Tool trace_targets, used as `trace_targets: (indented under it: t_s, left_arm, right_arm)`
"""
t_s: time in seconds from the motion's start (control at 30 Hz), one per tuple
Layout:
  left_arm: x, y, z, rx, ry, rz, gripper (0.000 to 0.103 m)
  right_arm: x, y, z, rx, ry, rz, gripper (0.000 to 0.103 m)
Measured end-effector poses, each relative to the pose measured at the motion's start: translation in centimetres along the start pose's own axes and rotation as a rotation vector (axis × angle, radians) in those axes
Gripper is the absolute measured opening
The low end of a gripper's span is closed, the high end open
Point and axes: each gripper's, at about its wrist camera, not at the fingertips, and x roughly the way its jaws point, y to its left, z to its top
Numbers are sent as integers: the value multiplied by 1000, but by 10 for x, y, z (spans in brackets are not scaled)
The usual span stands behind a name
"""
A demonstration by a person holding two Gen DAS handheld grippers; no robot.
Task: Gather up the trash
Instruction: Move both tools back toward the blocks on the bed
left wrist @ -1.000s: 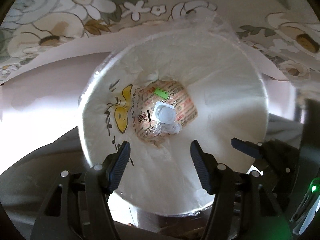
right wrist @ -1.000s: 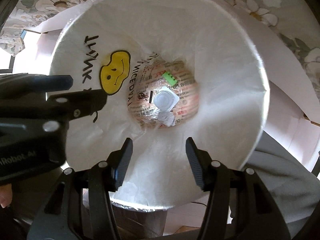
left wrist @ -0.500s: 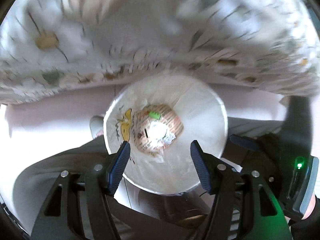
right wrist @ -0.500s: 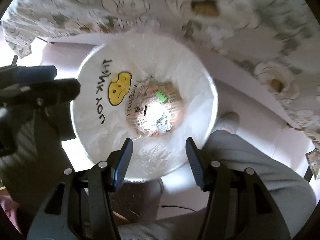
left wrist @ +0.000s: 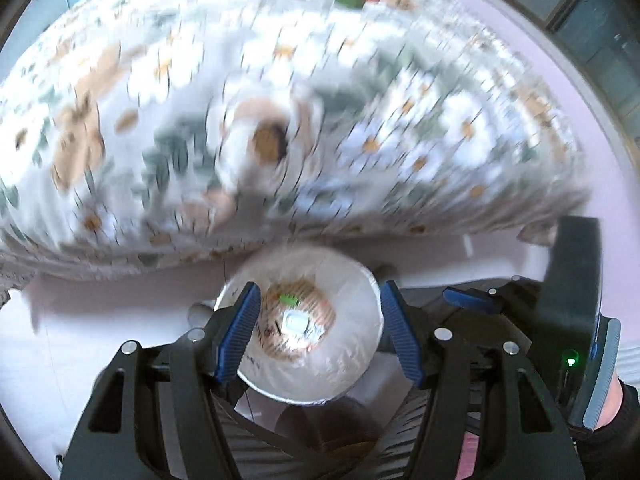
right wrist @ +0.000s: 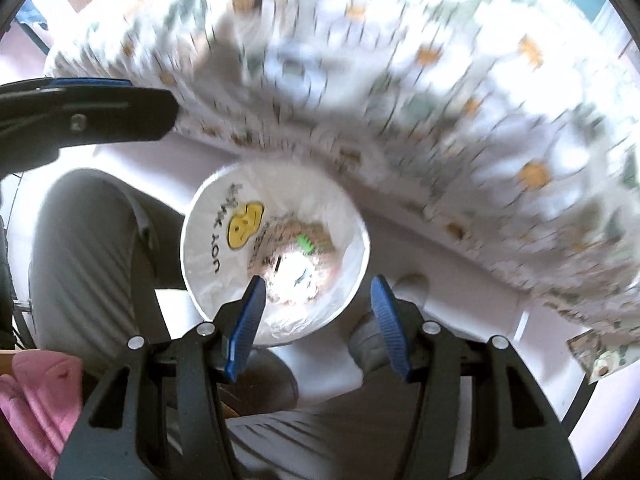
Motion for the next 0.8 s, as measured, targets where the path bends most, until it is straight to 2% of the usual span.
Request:
trace_targets:
  t_s: [0.1, 0.2, 0.43, 0.67, 0.8]
  left_arm:
    - [-23, -9, 11, 11, -48, -9, 65]
    - [-45, -22, 23, 31, -98, -11, 70]
    - [-86, -43, 53, 92, -194, -4, 70]
    - [-104, -66, 79, 183, -260, 11, 70]
    - [-100, -73, 95, 254, -285, 51, 70]
  right_arm:
    - [-31, -9, 9, -2, -59, -16, 56]
    - [-64, -20, 18, -6, -122, -40, 56]
    - [-121, -44, 35, -6, -225, -84, 56]
    - [-154, -73, 61, 28, -295, -106, 56]
    - [-168, -90, 85, 34, -341, -121, 56]
